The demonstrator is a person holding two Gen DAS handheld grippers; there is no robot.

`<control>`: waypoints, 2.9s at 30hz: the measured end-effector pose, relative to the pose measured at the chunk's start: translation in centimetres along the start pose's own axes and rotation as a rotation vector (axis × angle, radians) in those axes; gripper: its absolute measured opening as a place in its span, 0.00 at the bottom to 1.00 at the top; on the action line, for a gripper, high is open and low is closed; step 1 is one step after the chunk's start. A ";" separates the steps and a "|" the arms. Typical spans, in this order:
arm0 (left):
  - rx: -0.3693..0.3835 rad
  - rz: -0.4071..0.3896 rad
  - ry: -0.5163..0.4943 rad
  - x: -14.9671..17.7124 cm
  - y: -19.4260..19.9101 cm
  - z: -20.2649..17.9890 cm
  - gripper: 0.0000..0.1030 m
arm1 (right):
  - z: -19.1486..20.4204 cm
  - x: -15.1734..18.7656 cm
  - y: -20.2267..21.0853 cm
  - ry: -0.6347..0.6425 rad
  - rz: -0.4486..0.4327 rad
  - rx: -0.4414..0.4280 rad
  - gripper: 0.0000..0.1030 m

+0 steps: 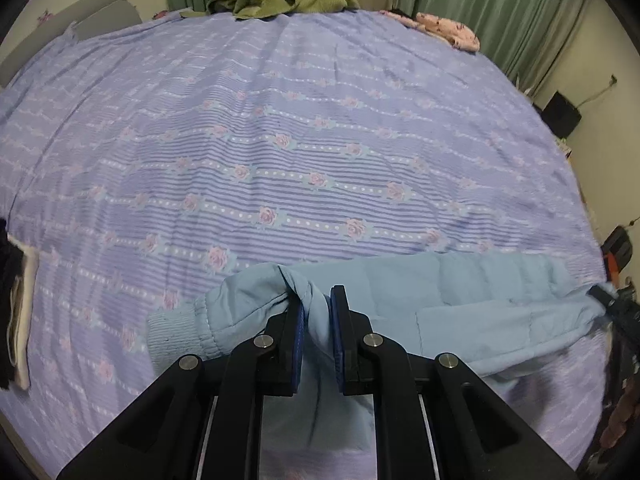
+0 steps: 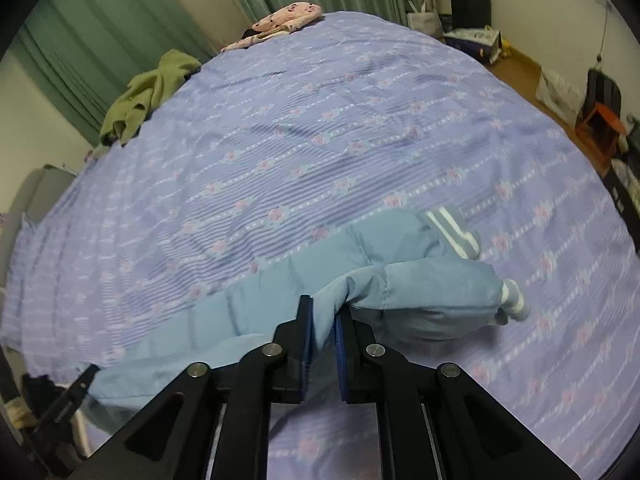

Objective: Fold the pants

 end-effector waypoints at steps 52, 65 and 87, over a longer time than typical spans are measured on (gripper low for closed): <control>0.182 0.021 -0.006 5.5 -0.1 10.1 0.38 | 8.6 14.7 -2.3 0.201 0.127 -0.294 0.53; 0.117 0.033 -0.031 5.5 -0.8 10.0 0.38 | 10.9 14.7 -3.6 0.235 0.199 -0.363 0.18; 0.108 -0.181 -0.380 6.7 9.0 -4.2 0.58 | -2.2 7.2 4.8 0.149 -0.228 -0.005 0.70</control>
Point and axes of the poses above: each gripper's, at about its wrist camera, not at the fingertips, and y roughly against the way its jaws point, z to its left, x to its underside, the point moved 3 cm from there along -y, roughly the way its jaws point, and after that the axes turned 12 degrees about x, right-handed, at the moved point
